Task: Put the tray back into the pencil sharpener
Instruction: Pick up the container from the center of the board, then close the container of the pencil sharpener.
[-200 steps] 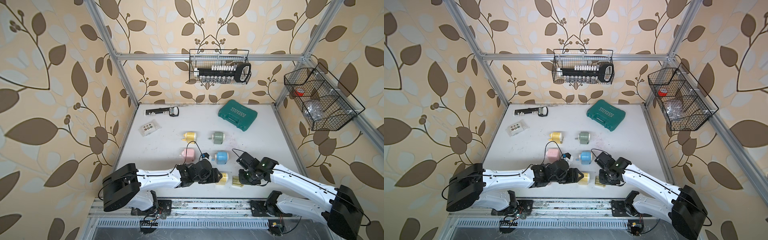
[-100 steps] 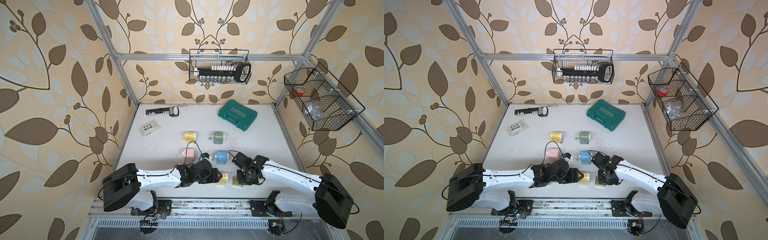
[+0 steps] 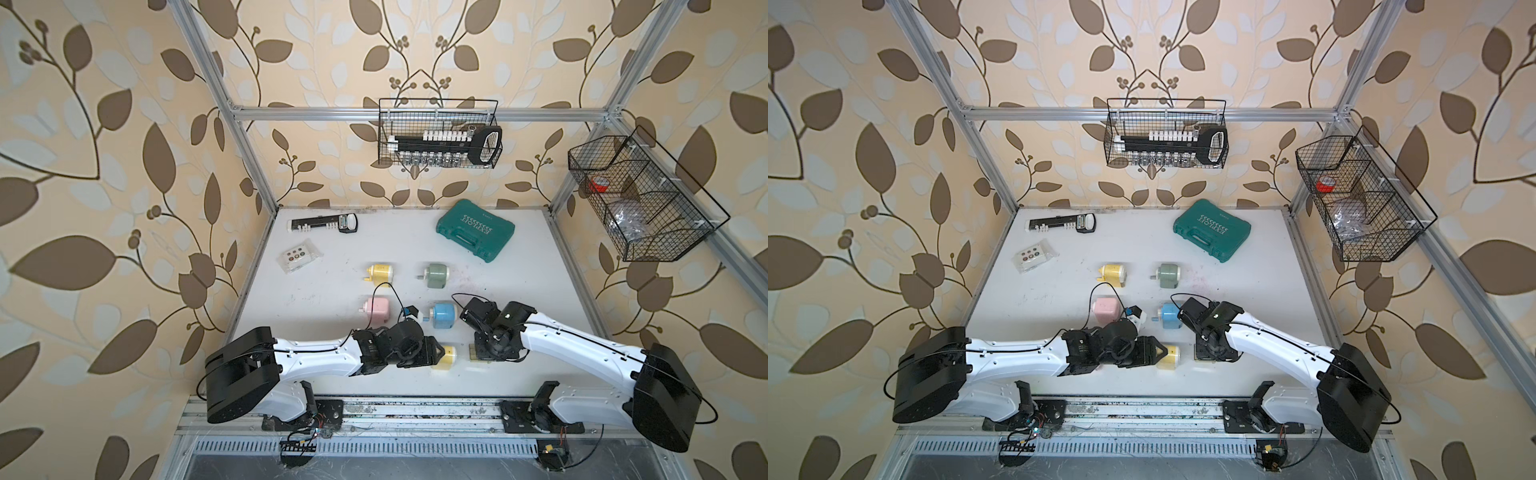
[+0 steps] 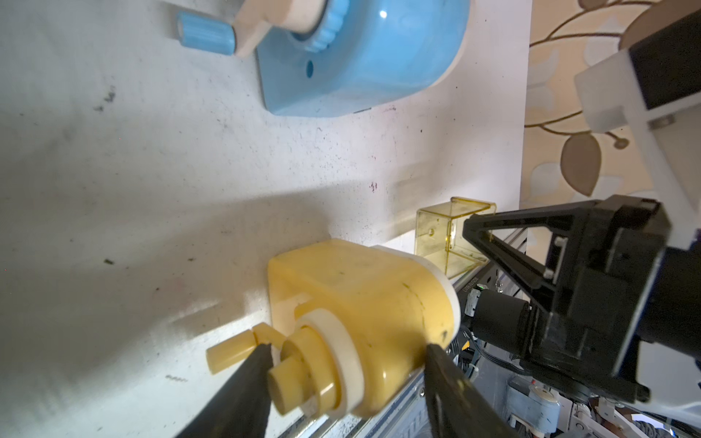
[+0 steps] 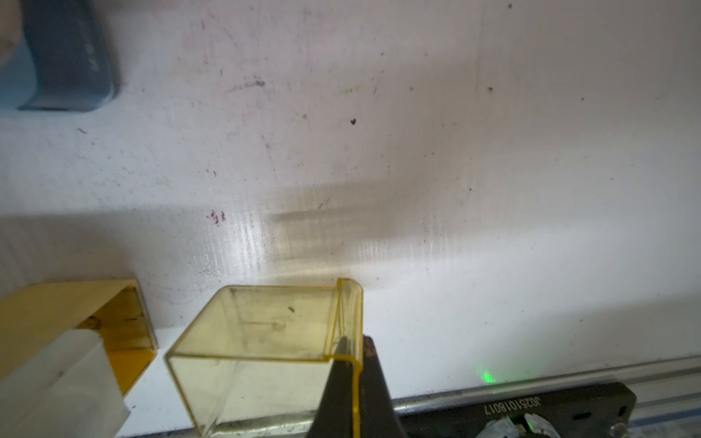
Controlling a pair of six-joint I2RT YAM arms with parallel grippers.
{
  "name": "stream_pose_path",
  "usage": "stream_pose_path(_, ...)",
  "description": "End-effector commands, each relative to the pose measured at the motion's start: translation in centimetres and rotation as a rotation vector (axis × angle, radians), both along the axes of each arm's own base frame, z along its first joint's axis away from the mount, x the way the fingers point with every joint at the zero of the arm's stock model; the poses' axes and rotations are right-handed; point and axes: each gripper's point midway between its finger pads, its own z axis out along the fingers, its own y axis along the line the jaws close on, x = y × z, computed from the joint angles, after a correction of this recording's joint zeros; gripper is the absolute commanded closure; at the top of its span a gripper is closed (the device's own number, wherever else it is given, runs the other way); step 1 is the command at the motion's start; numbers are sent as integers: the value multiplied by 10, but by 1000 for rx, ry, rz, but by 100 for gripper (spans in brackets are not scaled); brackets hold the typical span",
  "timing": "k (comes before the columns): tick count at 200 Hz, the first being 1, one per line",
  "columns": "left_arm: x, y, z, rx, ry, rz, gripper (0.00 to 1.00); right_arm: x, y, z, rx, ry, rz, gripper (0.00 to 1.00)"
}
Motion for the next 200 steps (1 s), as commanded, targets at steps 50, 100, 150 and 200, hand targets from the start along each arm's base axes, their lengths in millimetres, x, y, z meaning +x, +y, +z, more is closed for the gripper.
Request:
stream_pose_path(50, 1, 0, 0, -22, 10, 7, 36, -1, 17, -5, 40, 1, -45, 100)
stream_pose_path(100, 1, -1, -1, -23, 12, 5, 36, -1, 31, -16, 8, 34, -35, 100)
stream_pose_path(150, 1, -2, 0, -24, 12, 4, 36, -3, 48, -23, 8, 43, -4, 100)
stream_pose_path(200, 1, -3, -1, -25, 15, 3, 36, -3, 57, -25, 23, 38, 11, 100)
